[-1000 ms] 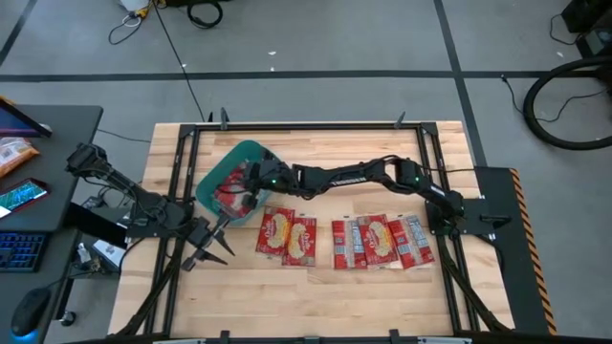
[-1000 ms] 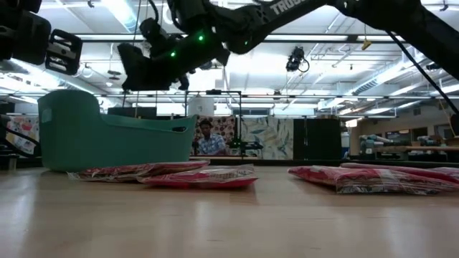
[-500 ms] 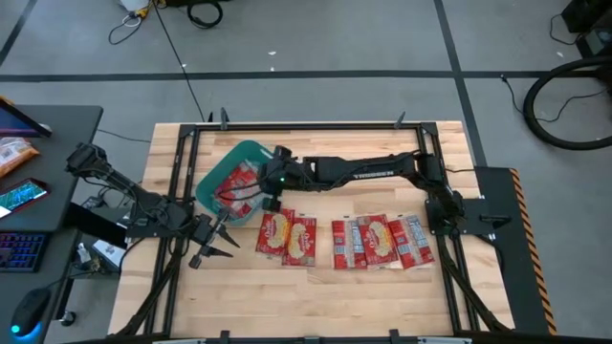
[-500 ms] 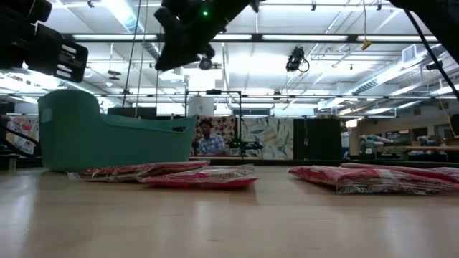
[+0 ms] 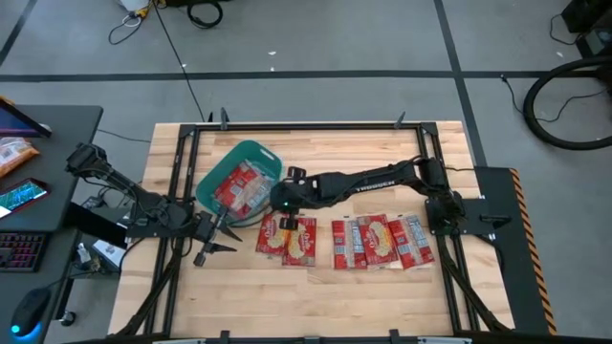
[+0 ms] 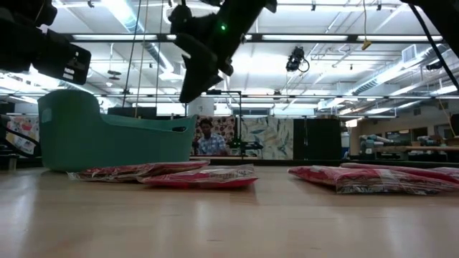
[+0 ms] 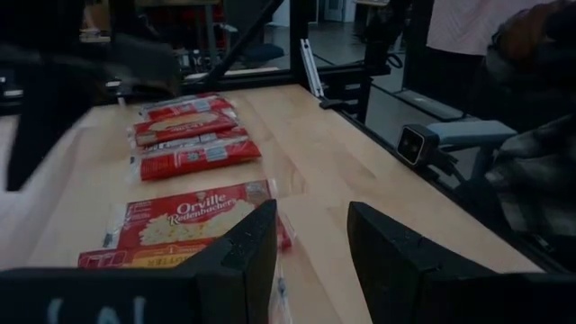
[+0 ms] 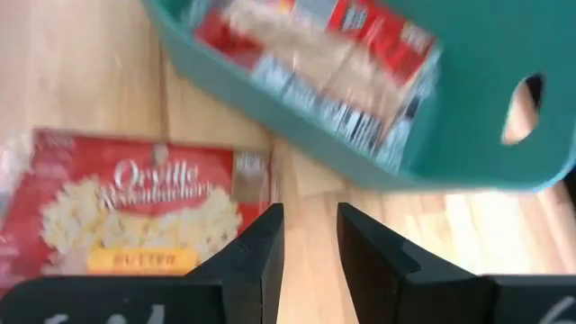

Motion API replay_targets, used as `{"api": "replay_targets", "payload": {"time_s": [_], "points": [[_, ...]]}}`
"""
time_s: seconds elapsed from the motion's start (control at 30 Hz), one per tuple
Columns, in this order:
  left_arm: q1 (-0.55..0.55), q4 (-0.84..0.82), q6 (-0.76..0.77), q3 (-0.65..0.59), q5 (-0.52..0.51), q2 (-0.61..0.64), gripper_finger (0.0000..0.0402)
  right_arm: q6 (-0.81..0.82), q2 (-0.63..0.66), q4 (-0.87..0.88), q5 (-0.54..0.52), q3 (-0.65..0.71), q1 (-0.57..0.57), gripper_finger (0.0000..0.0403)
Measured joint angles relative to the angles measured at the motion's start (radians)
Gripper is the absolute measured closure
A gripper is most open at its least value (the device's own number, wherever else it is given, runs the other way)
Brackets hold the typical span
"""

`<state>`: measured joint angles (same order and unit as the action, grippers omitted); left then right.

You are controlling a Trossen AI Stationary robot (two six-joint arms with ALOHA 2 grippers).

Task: Sort popcorn bags into baskets
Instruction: Put the red popcorn bag into the green bin

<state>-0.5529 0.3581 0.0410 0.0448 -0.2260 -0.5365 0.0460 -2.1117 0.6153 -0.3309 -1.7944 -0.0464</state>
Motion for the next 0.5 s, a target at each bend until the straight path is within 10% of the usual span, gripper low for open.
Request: {"api": "replay_targets", "payload": {"time_s": [0.5], "points": [[0.0,-0.008,-0.001,0.0,-0.062,0.0,0.026,0.044,0.002,0.212,0.198,0.078,-0.037,0.029]]}}
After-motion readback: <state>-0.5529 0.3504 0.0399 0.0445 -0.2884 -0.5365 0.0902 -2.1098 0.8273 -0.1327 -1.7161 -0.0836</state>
